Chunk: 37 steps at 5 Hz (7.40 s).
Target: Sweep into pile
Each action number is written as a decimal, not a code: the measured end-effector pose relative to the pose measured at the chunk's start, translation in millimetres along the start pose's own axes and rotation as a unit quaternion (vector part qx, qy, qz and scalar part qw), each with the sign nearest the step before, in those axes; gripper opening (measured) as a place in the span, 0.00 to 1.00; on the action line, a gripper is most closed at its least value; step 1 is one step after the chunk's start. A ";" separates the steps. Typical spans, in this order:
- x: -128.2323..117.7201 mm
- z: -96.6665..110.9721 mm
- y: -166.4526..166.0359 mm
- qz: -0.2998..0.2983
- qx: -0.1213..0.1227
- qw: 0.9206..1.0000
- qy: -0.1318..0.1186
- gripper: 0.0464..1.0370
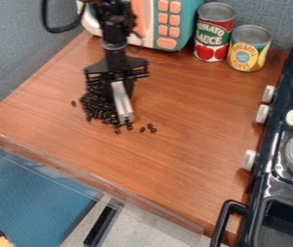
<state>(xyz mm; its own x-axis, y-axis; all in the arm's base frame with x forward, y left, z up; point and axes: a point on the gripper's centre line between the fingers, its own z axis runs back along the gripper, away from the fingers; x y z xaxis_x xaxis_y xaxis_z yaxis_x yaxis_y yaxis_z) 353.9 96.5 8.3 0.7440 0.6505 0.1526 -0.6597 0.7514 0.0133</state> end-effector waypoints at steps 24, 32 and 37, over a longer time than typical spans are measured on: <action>-106.1 22.2 -64.9 -0.241 -0.061 0.968 0.021 0.35; -35.9 3.7 59.7 -0.248 -0.023 0.968 -0.037 0.35; -41.7 91.3 5.6 -0.178 -0.109 0.977 0.044 0.35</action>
<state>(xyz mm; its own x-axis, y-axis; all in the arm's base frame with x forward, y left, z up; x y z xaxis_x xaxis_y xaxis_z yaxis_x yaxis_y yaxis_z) 309.4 63.5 92.2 0.9350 0.3427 0.0910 -0.3256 0.9315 -0.1621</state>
